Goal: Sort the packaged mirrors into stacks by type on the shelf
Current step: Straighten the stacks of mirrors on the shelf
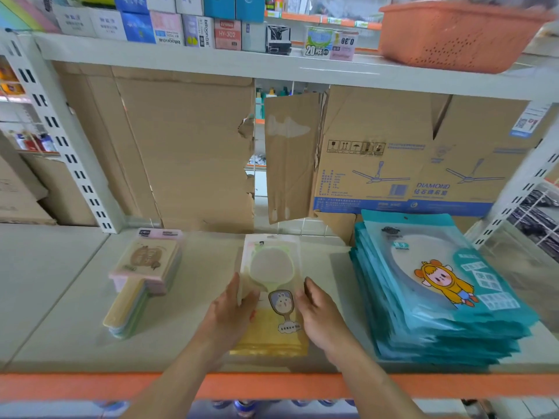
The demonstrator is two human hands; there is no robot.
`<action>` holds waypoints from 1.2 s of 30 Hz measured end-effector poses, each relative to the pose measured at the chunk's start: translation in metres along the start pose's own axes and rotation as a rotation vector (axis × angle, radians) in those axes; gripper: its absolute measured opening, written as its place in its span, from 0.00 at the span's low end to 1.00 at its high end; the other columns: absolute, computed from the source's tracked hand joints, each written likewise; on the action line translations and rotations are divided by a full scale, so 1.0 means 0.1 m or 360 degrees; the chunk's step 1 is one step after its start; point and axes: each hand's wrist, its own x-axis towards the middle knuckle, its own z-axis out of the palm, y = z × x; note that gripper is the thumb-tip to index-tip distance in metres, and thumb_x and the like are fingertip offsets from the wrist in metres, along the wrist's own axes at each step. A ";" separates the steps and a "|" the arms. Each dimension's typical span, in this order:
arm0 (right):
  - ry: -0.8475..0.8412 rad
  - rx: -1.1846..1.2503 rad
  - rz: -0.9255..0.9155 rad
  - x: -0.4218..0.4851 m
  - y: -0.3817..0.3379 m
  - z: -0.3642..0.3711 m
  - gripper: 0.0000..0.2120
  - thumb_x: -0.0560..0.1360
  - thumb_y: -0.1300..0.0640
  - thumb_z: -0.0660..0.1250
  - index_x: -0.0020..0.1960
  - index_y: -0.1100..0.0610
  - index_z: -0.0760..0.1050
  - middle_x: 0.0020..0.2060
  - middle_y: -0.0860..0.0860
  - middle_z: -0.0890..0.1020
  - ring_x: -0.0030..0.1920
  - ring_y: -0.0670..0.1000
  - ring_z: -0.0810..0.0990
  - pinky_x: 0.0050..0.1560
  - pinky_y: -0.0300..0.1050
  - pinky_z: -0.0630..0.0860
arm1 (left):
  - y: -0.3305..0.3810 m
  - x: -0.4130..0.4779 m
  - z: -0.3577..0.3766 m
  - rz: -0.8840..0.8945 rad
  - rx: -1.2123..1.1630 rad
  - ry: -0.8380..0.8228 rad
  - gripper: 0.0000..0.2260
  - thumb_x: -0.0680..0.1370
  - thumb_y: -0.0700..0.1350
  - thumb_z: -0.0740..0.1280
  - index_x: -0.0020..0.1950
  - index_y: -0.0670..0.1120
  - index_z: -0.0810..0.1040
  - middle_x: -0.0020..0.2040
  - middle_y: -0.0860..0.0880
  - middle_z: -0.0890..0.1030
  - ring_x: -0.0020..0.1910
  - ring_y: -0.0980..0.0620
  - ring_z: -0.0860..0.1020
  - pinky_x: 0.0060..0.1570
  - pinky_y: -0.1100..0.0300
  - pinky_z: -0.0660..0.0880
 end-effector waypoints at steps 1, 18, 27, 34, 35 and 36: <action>-0.0005 -0.0021 -0.0020 -0.01 0.01 0.03 0.18 0.80 0.44 0.51 0.67 0.46 0.66 0.61 0.39 0.75 0.64 0.44 0.72 0.66 0.47 0.70 | 0.00 -0.01 0.01 -0.0006 0.0025 0.0010 0.19 0.79 0.53 0.59 0.70 0.51 0.67 0.40 0.50 0.80 0.38 0.55 0.78 0.37 0.61 0.71; 0.0051 -0.0141 -0.0103 -0.11 -0.10 -0.18 0.22 0.82 0.50 0.54 0.74 0.55 0.59 0.63 0.44 0.70 0.70 0.50 0.66 0.66 0.41 0.64 | 0.10 -0.16 -0.26 -0.0002 0.0264 0.0130 0.23 0.79 0.56 0.60 0.70 0.46 0.69 0.64 0.42 0.77 0.61 0.43 0.76 0.54 0.54 0.72; 0.0271 -0.0479 -0.0460 -0.04 -0.65 0.11 0.20 0.79 0.57 0.59 0.70 0.52 0.65 0.64 0.48 0.75 0.64 0.49 0.74 0.59 0.36 0.68 | 0.02 -0.13 -1.07 0.0229 0.0788 0.0367 0.18 0.79 0.48 0.63 0.69 0.48 0.73 0.68 0.44 0.74 0.68 0.43 0.69 0.65 0.54 0.65; 0.0120 -0.0824 -0.0468 0.07 -1.02 0.76 0.18 0.79 0.58 0.54 0.68 0.59 0.65 0.64 0.56 0.72 0.63 0.56 0.72 0.61 0.46 0.71 | -0.40 0.05 -1.83 0.0195 0.0990 0.0457 0.18 0.80 0.45 0.60 0.70 0.48 0.71 0.70 0.48 0.72 0.67 0.44 0.72 0.64 0.52 0.67; 0.0101 -0.0871 -0.0469 0.09 -1.06 0.85 0.18 0.79 0.59 0.54 0.68 0.60 0.65 0.66 0.56 0.71 0.65 0.56 0.70 0.62 0.45 0.68 | -0.50 0.11 -1.92 0.0145 0.1053 0.0411 0.19 0.81 0.46 0.58 0.73 0.48 0.67 0.73 0.48 0.67 0.72 0.47 0.67 0.68 0.53 0.63; 0.0083 -0.0896 -0.0450 0.12 -1.09 0.94 0.18 0.79 0.58 0.54 0.68 0.60 0.64 0.67 0.56 0.69 0.66 0.55 0.69 0.63 0.44 0.66 | -0.57 0.15 -2.00 0.0111 0.1102 0.0367 0.21 0.81 0.48 0.56 0.74 0.48 0.64 0.75 0.48 0.64 0.74 0.49 0.62 0.71 0.53 0.60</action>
